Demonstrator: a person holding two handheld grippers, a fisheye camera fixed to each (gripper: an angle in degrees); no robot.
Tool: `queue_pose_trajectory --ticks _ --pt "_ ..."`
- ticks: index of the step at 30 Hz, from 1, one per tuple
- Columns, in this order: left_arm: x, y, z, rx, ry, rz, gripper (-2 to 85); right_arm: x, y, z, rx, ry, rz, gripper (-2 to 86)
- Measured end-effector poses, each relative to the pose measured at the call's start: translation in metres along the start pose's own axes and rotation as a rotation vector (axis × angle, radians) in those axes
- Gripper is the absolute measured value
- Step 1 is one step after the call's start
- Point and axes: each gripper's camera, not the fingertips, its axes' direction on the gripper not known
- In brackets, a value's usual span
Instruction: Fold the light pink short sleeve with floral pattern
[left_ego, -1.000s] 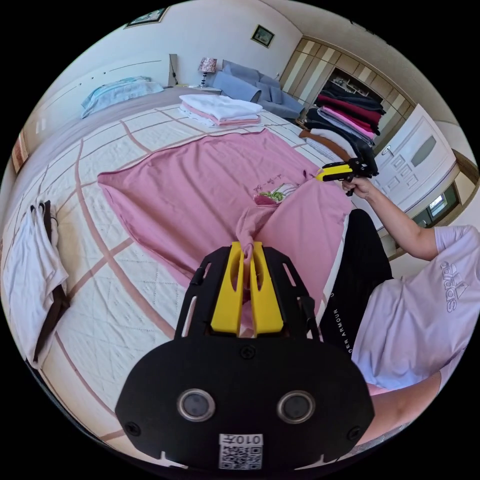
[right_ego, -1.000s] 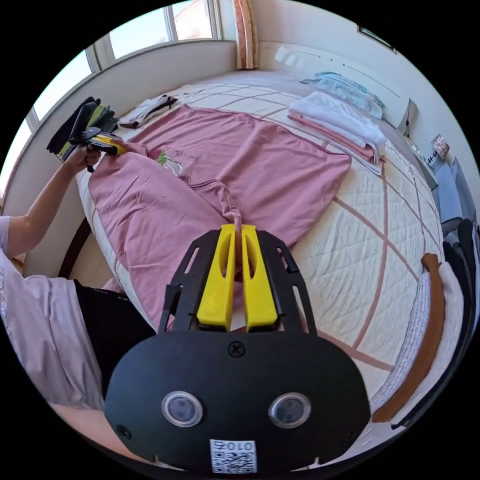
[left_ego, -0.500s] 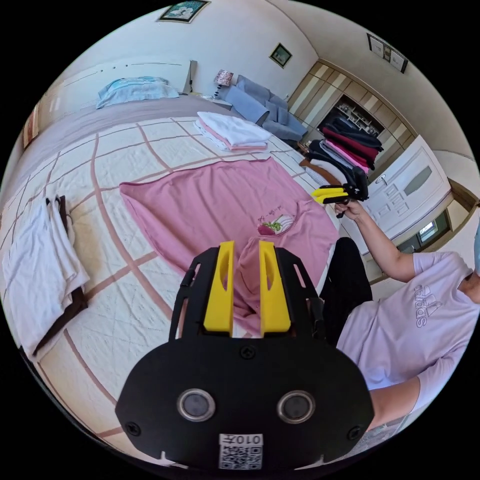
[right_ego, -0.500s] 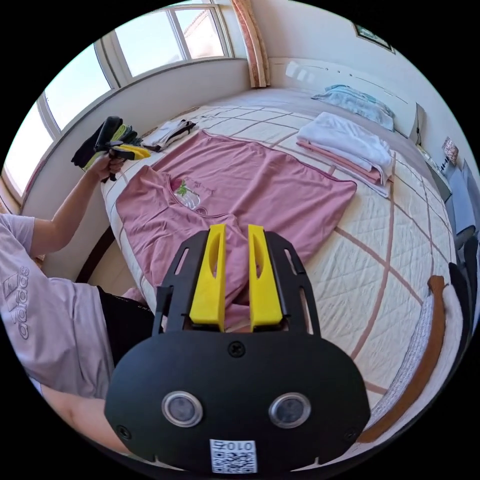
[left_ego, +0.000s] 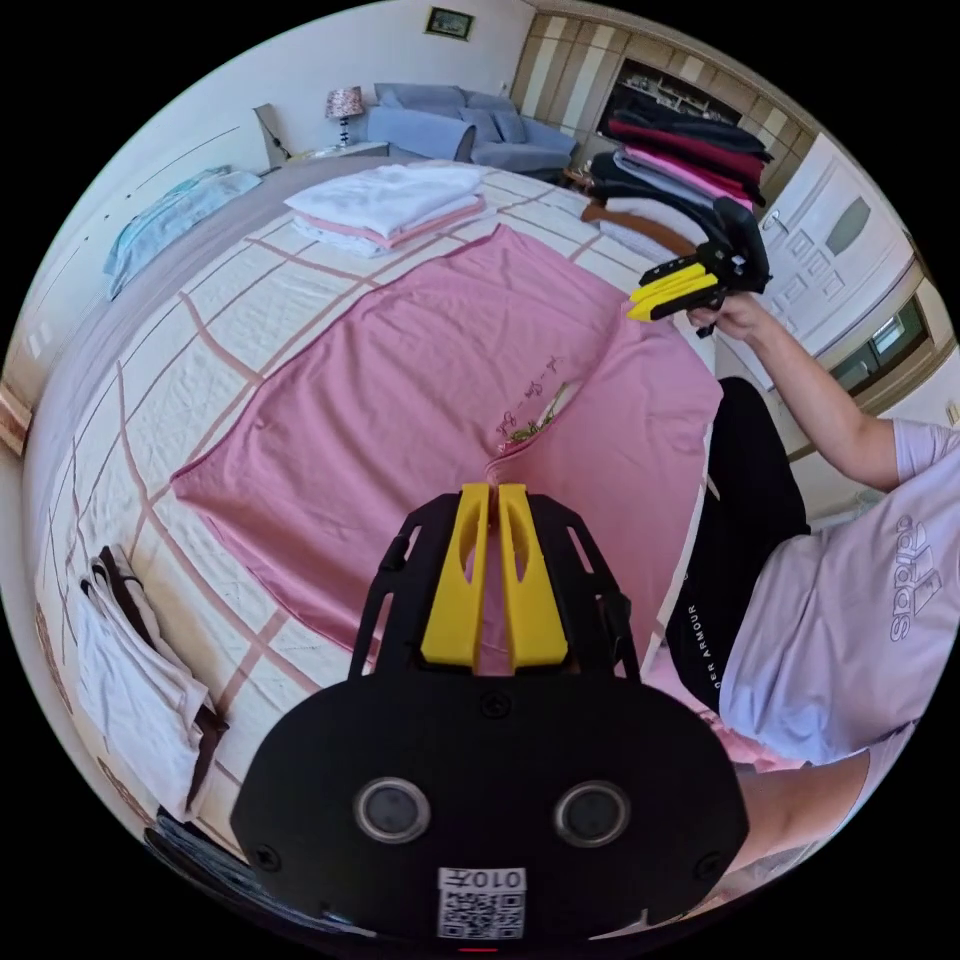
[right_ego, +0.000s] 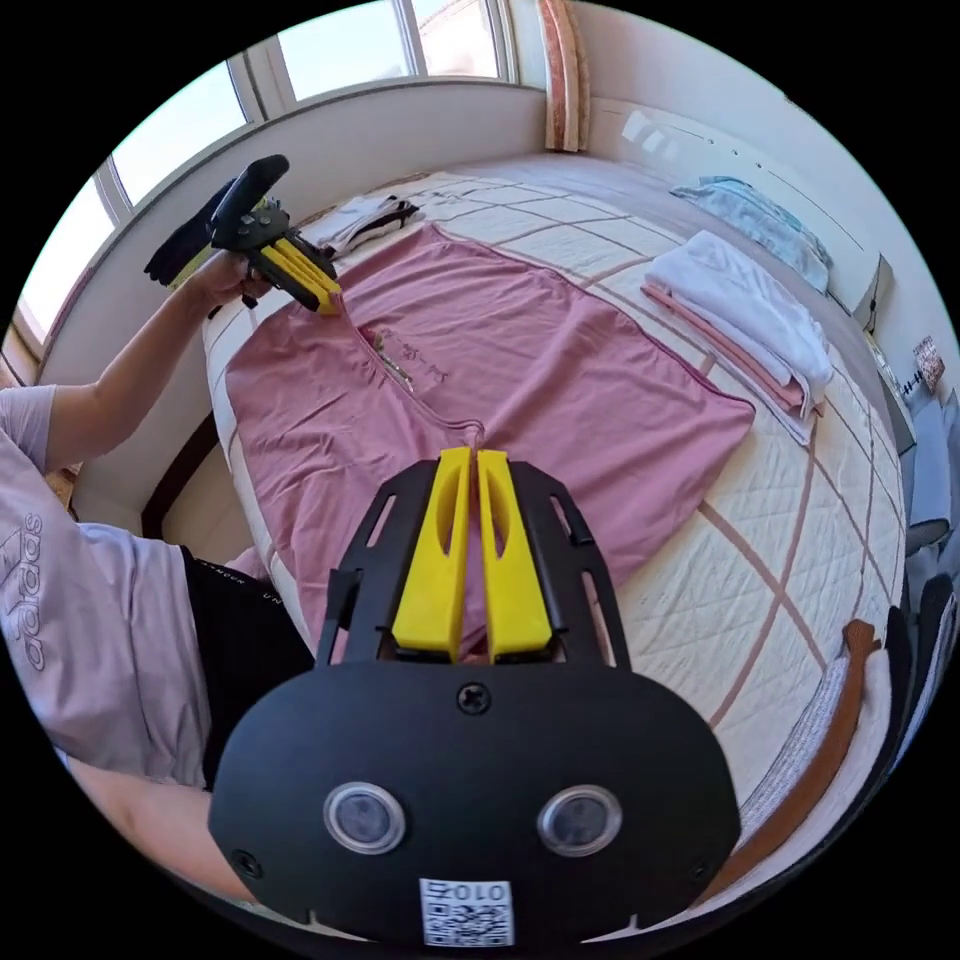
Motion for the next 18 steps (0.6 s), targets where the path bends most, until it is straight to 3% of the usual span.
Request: queue_pose_trajectory --ticks 3,7,12,18 --pt "-0.018 0.011 -0.001 0.074 0.027 -0.137 1.8 0.017 0.004 0.004 0.044 -0.022 0.1 2.2" --pt "-0.021 0.023 0.018 0.028 0.005 -0.227 4.3 0.02 0.003 0.03 -0.052 0.094 0.195 2.8" --pt "0.054 0.094 -0.064 0.308 -0.177 -0.249 8.1 -0.005 0.055 -0.041 0.101 0.128 0.231 3.1" --pt "0.149 0.194 -0.055 0.2 -0.302 -0.195 9.3 -0.071 0.166 -0.057 0.07 0.017 0.097 6.0"
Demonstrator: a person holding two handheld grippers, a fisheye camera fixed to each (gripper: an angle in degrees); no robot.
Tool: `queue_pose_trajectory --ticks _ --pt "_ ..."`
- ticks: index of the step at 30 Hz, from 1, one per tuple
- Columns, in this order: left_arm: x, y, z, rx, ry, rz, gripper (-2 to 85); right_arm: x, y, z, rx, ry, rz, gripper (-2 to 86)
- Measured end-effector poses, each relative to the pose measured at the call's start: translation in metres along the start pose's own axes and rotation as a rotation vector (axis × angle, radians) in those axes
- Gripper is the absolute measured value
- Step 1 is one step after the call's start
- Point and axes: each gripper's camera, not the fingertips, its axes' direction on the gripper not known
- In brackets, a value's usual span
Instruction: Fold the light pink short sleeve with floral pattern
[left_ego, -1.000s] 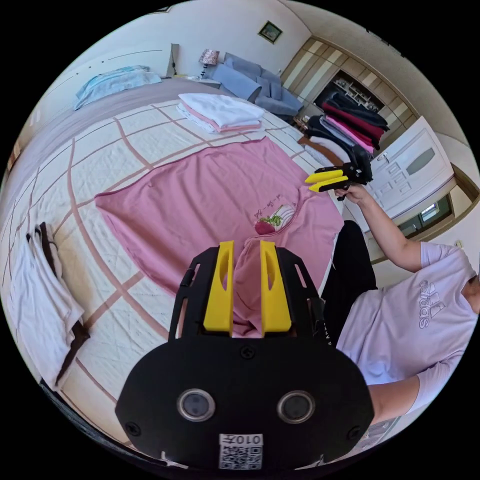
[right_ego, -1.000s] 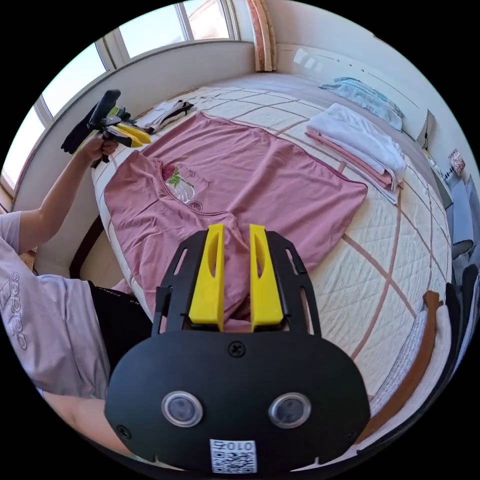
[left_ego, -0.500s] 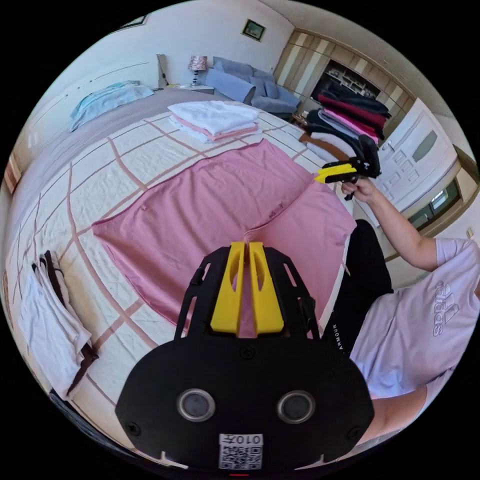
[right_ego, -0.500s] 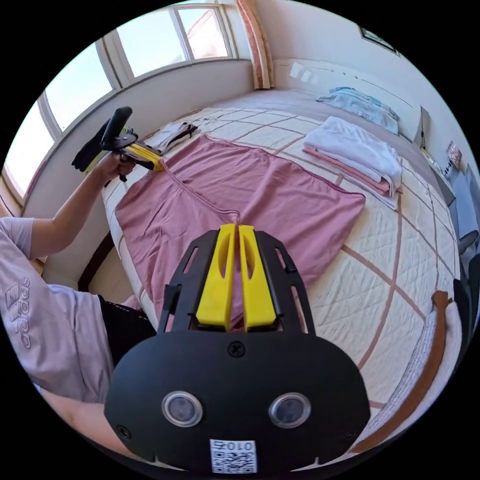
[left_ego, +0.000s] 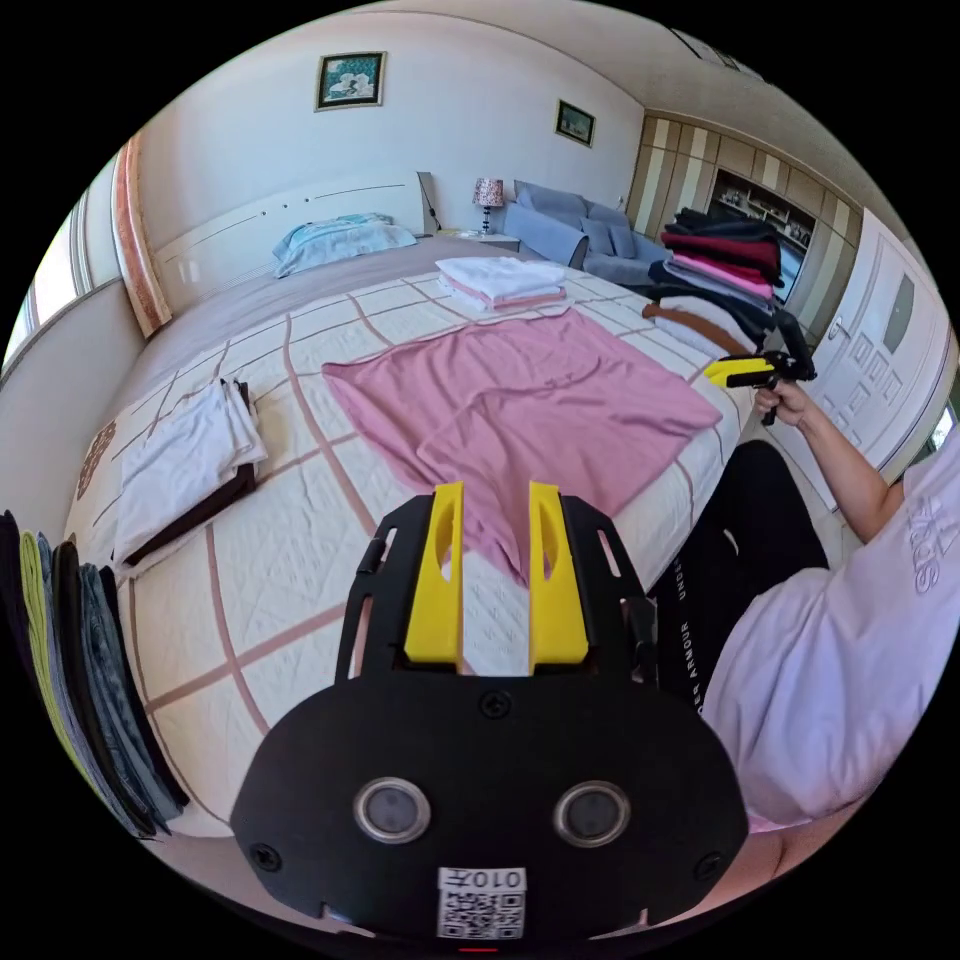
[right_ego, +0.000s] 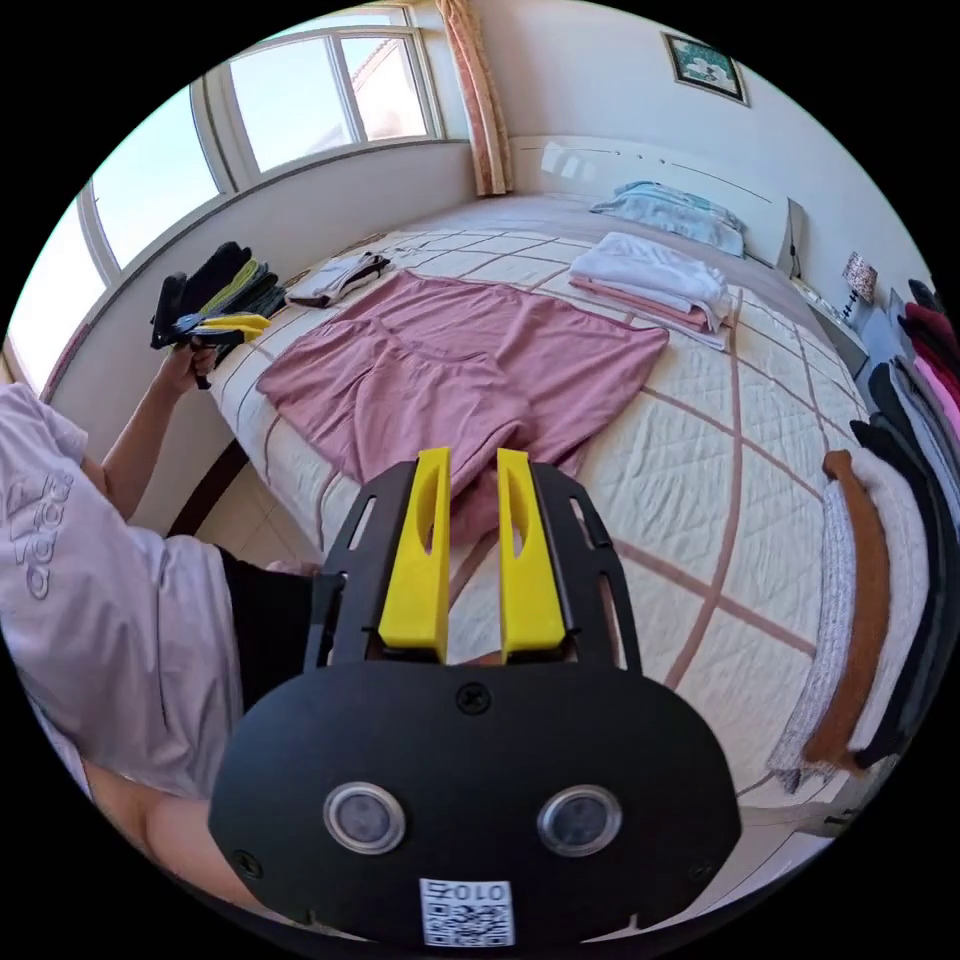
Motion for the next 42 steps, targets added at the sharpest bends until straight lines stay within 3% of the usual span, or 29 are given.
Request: queue_pose_trajectory --ticks 7,9,14,19,23,26,32,42 --pt "0.067 0.035 0.021 -0.052 -0.13 0.127 9.4 -0.065 0.035 0.015 0.028 0.103 -0.093 7.1" --pt "0.073 0.03 0.026 -0.034 -0.118 0.142 9.3 -0.072 0.03 0.017 0.051 0.14 -0.108 7.2" --pt "0.079 0.02 0.041 -0.078 -0.102 0.17 8.9 -0.068 0.02 0.055 -0.102 0.131 -0.1 7.2" --pt "0.079 0.023 0.044 -0.067 -0.086 0.155 7.5 -0.064 0.032 0.046 -0.044 0.187 -0.06 3.2" --pt "0.073 0.028 0.043 -0.065 -0.093 0.139 6.1 -0.027 0.046 0.028 -0.036 0.062 0.043 2.9" --pt "0.071 0.026 0.044 -0.075 -0.085 0.16 5.7 0.013 0.057 0.051 -0.132 -0.118 0.163 3.4" --pt "0.083 0.015 0.053 -0.156 -0.178 0.274 5.0 0.004 0.072 0.057 -0.015 -0.075 0.143 3.8" --pt "0.01 0.027 0.035 -0.1 0.036 0.098 5.9 0.007 0.09 0.065 -0.12 -0.031 0.094 5.3"
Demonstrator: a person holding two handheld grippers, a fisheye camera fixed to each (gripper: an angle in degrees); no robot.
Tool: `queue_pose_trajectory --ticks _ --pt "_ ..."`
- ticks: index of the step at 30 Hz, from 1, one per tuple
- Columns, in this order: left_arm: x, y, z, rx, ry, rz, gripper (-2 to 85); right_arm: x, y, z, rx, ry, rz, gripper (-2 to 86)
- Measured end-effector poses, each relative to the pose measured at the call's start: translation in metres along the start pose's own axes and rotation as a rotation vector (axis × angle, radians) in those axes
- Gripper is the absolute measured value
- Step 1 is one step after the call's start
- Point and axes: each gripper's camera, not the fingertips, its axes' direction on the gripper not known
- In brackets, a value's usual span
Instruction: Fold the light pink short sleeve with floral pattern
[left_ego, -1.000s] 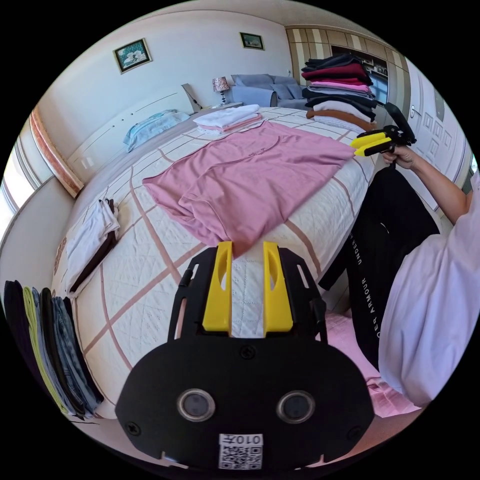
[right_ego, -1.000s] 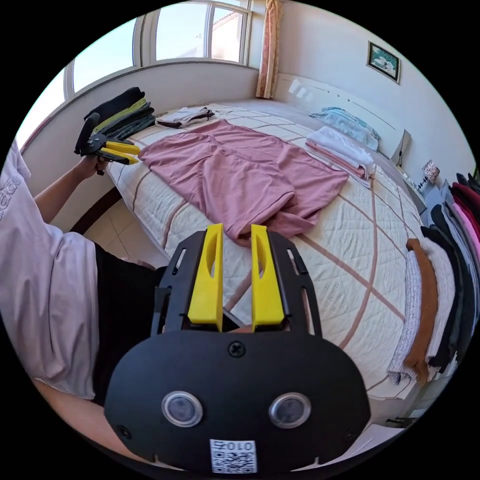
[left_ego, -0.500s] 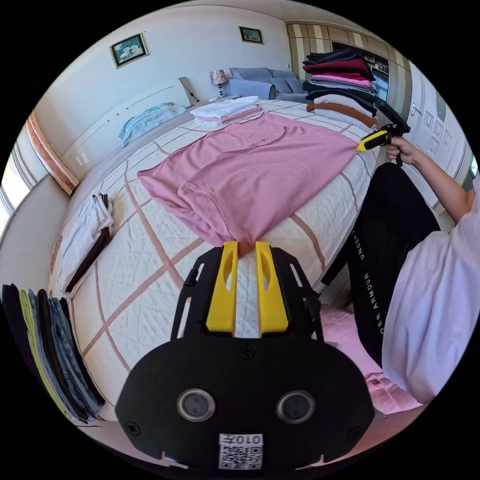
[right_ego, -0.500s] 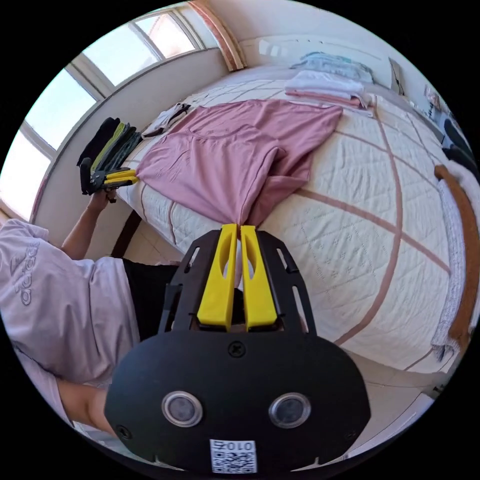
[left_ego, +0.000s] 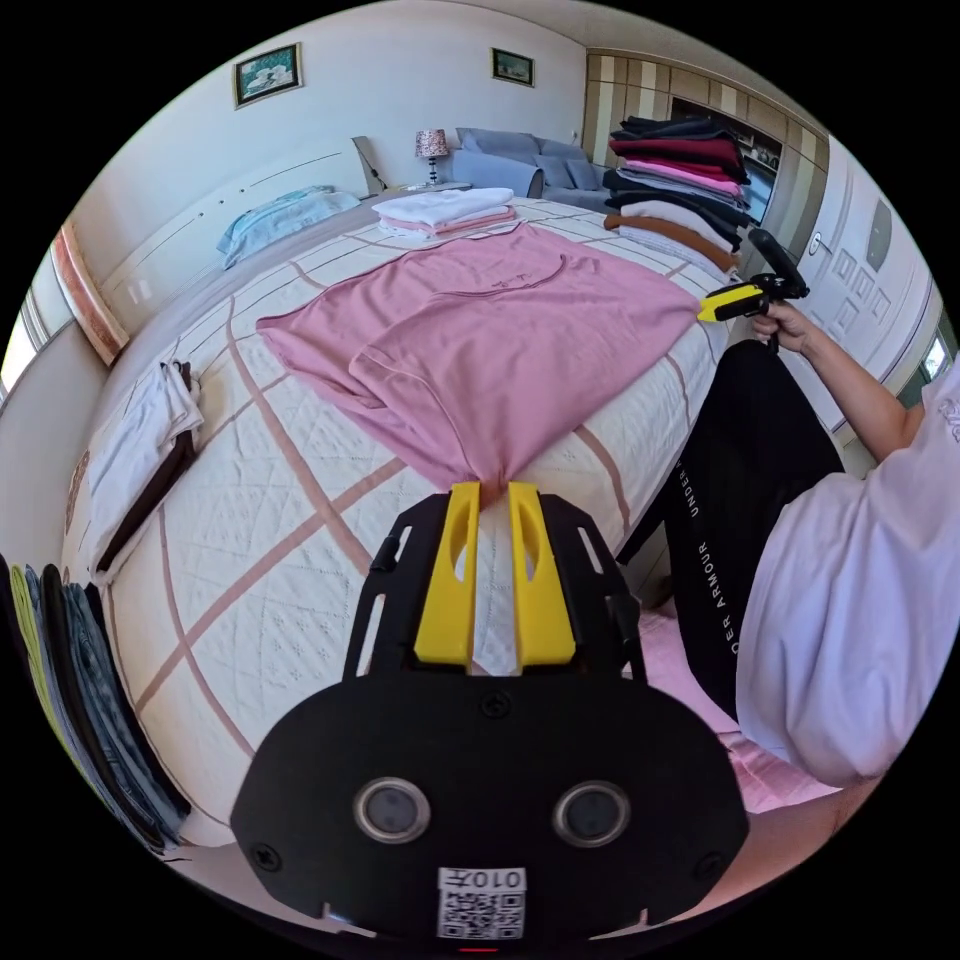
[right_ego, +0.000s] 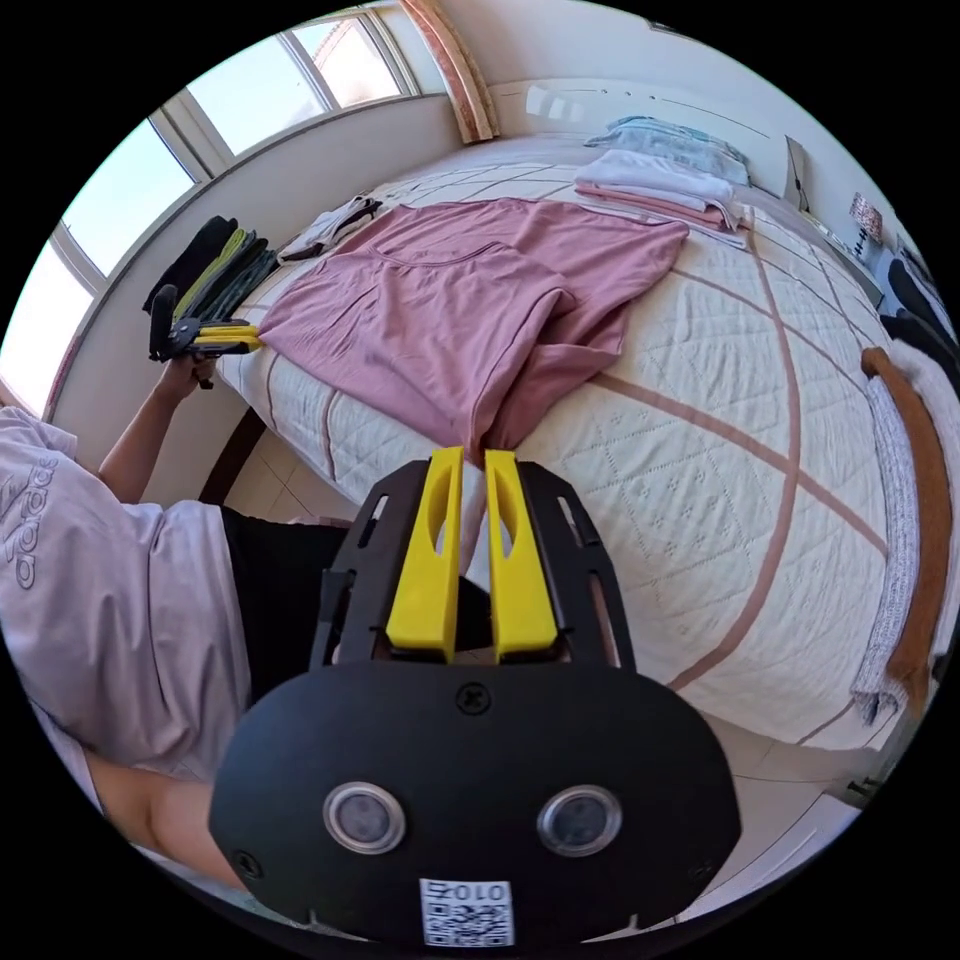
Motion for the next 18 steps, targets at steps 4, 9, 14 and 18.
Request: queue_pose_trajectory --ticks 4,9,14,18 --pt "-0.051 0.007 -0.042 0.131 0.023 -0.16 8.4 0.01 -0.003 -0.044 0.083 0.153 0.036 7.0" --pt "-0.165 -0.068 -0.046 0.219 -0.057 -0.31 10.8 0.062 -0.081 -0.067 0.24 0.282 0.059 7.2" --pt "-0.265 -0.167 0.022 0.161 -0.035 -0.41 13.1 0.157 -0.198 -0.026 0.225 0.176 0.15 7.1" --pt "-0.314 -0.206 0.073 0.067 -0.057 -0.508 14.0 0.231 -0.259 0.02 0.187 0.128 0.267 8.4"
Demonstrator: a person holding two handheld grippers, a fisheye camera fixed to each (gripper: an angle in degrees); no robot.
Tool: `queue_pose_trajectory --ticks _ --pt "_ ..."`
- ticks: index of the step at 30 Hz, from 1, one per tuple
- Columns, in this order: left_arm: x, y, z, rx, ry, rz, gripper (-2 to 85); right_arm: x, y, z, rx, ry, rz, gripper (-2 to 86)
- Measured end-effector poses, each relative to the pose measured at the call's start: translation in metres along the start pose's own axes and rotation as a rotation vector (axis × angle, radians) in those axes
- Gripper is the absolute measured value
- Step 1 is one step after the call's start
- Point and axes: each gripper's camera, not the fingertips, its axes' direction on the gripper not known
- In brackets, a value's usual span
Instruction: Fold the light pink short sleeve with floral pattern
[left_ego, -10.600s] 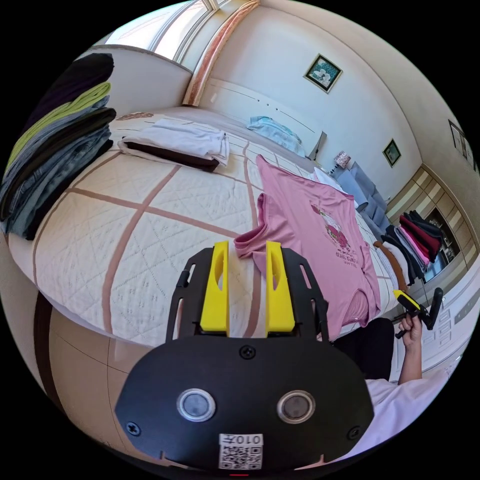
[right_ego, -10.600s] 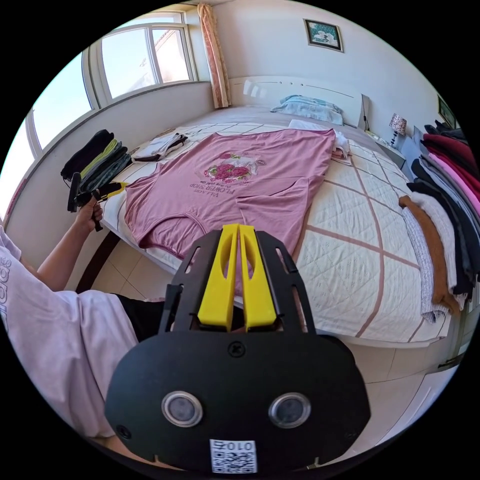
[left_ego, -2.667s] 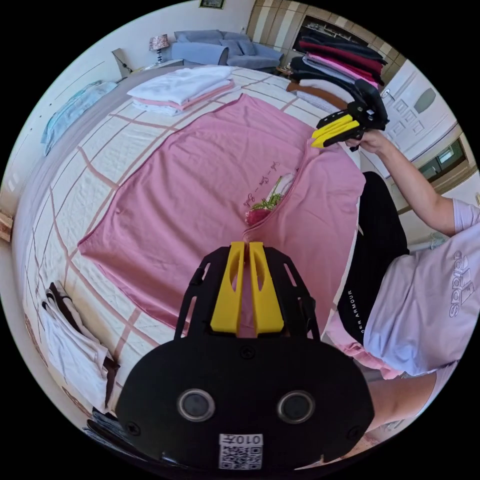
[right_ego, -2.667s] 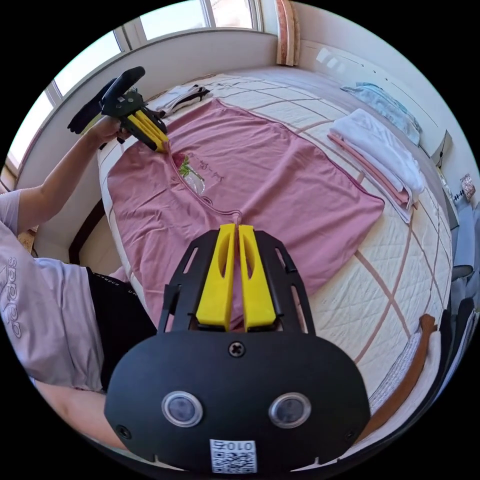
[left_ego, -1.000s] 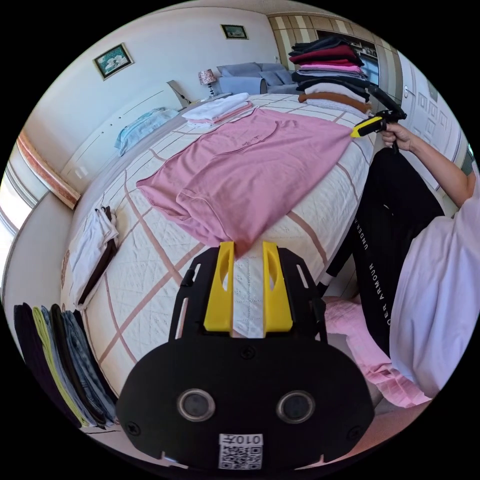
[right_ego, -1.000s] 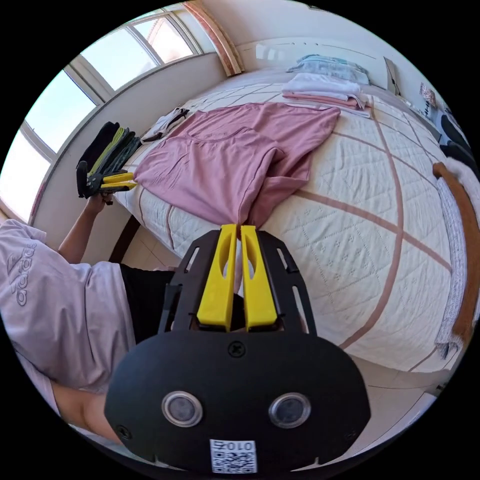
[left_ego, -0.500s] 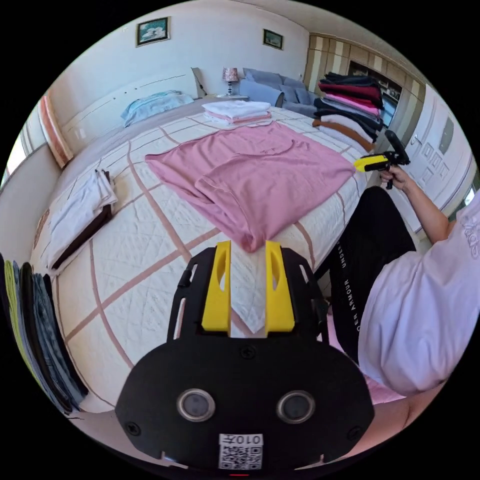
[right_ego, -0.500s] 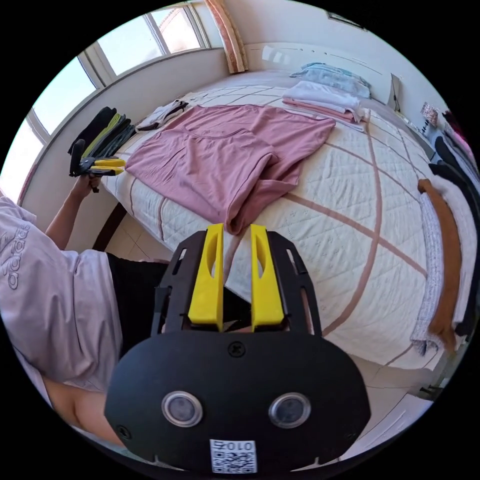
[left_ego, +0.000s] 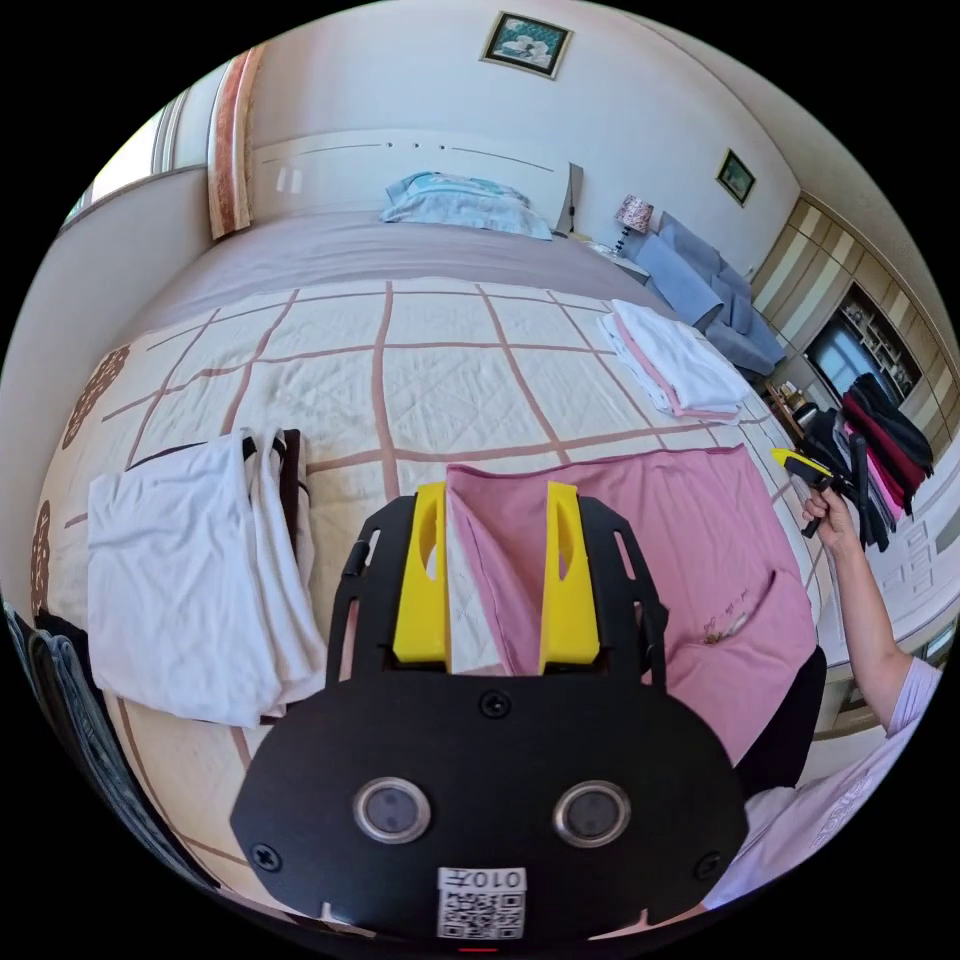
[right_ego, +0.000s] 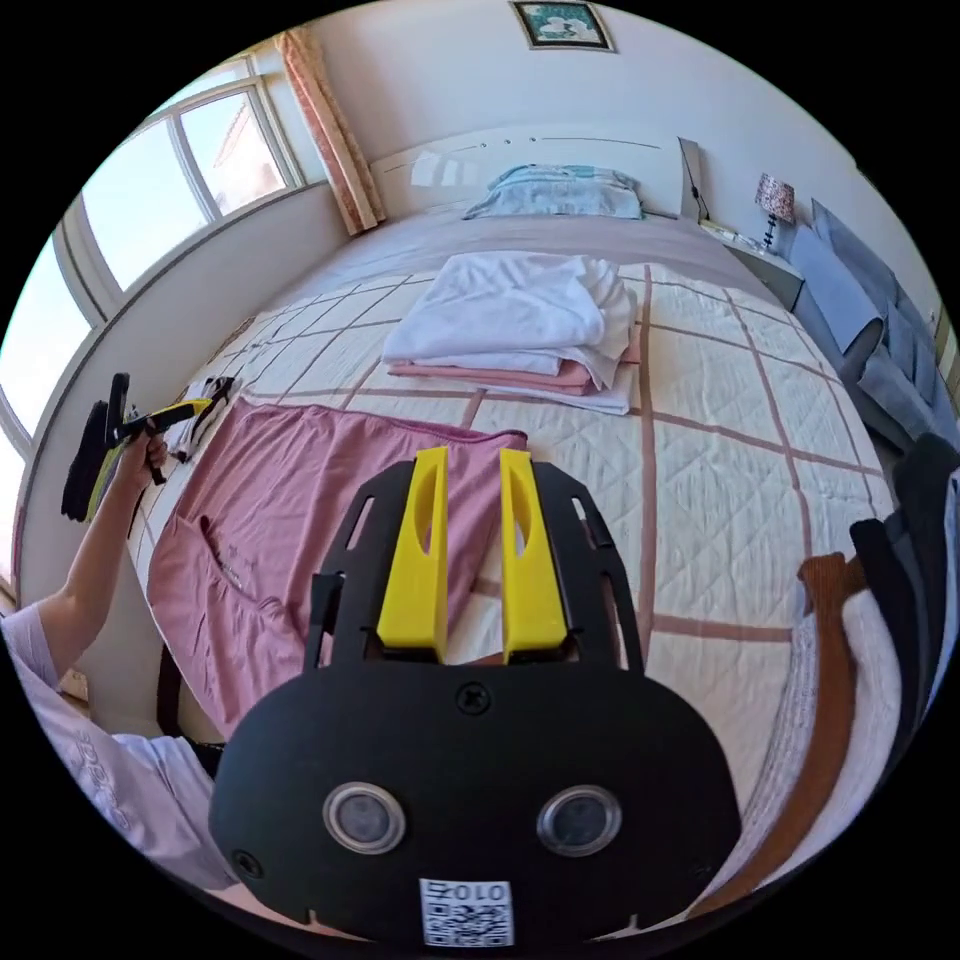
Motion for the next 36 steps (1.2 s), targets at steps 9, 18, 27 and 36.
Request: queue_pose_trajectory --ticks 9,18,27,36 --pt "-0.031 -0.022 0.05 -0.087 0.007 -0.001 12.7 0.018 -0.032 0.078 -0.15 0.016 -0.002 5.9" --pt "-0.047 -0.011 0.043 -0.056 0.192 0.091 3.4 0.018 -0.028 0.054 -0.125 -0.062 0.009 3.4" --pt "0.001 0.065 -0.09 0.365 0.377 0.466 0.4 -0.038 0.04 -0.082 0.089 -0.144 -0.288 3.9" --pt "0.012 0.236 -0.129 0.235 0.447 0.673 0.1 -0.063 0.236 -0.14 0.038 -0.26 -0.519 3.8"
